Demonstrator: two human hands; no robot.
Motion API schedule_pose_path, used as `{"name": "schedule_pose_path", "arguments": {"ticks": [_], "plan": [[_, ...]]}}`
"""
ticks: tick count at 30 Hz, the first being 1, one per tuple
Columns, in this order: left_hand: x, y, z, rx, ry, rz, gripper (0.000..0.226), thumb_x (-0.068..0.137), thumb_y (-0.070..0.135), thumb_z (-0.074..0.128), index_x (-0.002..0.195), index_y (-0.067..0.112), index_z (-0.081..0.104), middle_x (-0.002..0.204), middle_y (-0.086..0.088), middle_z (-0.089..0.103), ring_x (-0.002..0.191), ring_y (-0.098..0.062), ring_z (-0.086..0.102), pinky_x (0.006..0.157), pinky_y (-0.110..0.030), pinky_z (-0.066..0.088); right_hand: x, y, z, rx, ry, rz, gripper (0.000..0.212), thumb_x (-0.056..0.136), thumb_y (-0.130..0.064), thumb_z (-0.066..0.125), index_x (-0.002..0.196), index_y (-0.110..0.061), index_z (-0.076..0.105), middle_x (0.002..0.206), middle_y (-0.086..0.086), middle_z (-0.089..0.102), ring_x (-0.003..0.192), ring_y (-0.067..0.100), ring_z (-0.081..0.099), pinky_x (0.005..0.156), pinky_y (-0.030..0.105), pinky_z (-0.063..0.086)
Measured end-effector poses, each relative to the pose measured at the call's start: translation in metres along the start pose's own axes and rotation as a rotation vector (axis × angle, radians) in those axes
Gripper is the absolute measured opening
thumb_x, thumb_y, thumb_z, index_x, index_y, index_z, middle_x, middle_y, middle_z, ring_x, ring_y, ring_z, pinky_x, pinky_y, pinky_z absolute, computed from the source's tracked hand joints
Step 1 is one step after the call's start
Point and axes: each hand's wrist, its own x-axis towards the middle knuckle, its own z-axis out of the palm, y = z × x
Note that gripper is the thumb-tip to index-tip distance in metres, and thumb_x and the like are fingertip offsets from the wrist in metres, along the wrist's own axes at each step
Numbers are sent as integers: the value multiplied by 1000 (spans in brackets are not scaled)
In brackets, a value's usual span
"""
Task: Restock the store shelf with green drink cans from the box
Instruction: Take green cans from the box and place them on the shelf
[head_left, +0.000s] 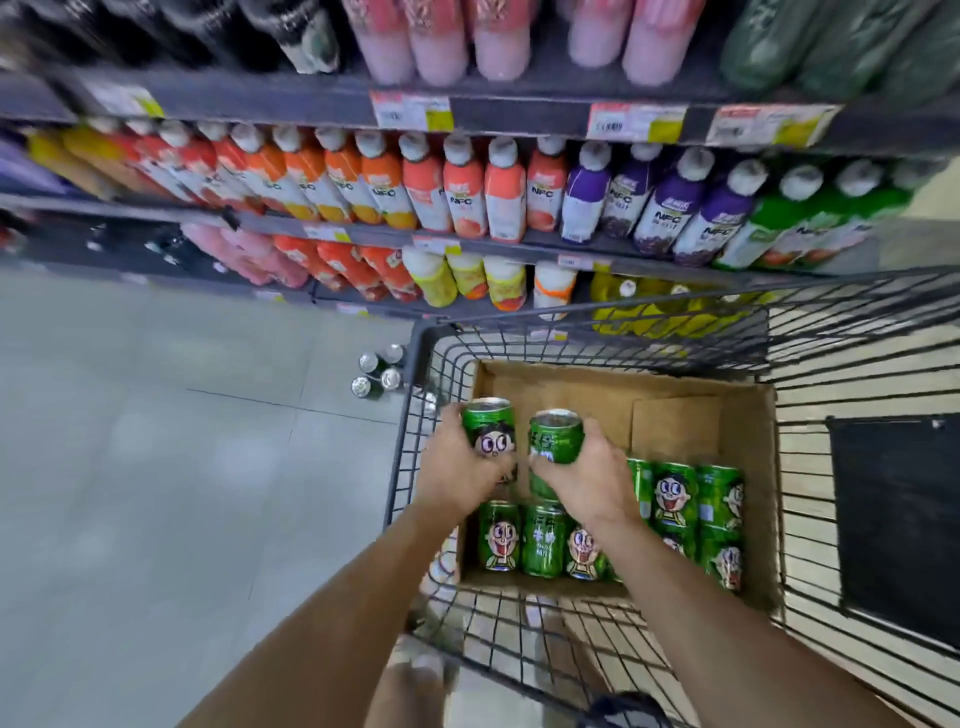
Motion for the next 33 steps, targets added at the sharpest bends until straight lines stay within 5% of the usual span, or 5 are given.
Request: {"name": "schedule_pose_path", "arguments": {"ticks": [4, 8, 13, 29, 33], "plan": [[-15, 4, -48, -26, 88, 79, 66, 70, 28, 81, 124, 22, 44, 93, 10, 61, 86, -9, 61, 73, -21, 44, -37, -39, -12, -3, 31, -126, 80, 76, -44, 80, 143, -25, 40, 118, 3, 68, 106, 25, 64, 86, 33, 53], [-27, -2, -105, -114, 189, 159, 64, 70, 25, 83, 121, 26, 45, 95, 12, 63, 87, -8, 63, 74, -21, 47, -72, -93, -5, 13, 65, -211, 80, 78, -49, 76, 145, -31, 34, 112, -1, 64, 100, 22, 62, 79, 32, 50], [-45, -32, -197, -209, 301, 194, 63, 64, 33, 83, 113, 38, 43, 100, 7, 68, 91, -13, 67, 81, -36, 56, -107, -176, 19, 47, 126, -377, 78, 80, -42, 77, 145, -26, 37, 137, 0, 55, 125, 23, 50, 90, 29, 41], [-124, -115, -494, -254, 603, 434, 78, 67, 30, 85, 133, 22, 43, 101, 11, 61, 90, -5, 63, 74, -15, 45, -252, -420, 123, 102, 219, -735, 71, 76, -45, 75, 134, -28, 39, 123, -3, 59, 111, 19, 56, 84, 34, 47], [-129, -111, -544, -238, 613, 473, 84, 66, 34, 85, 136, 23, 41, 106, 8, 63, 98, -9, 64, 85, -27, 52, -277, -467, 123, 115, 246, -825, 65, 77, -41, 76, 131, -26, 42, 119, -3, 60, 111, 19, 55, 79, 29, 40]]}}
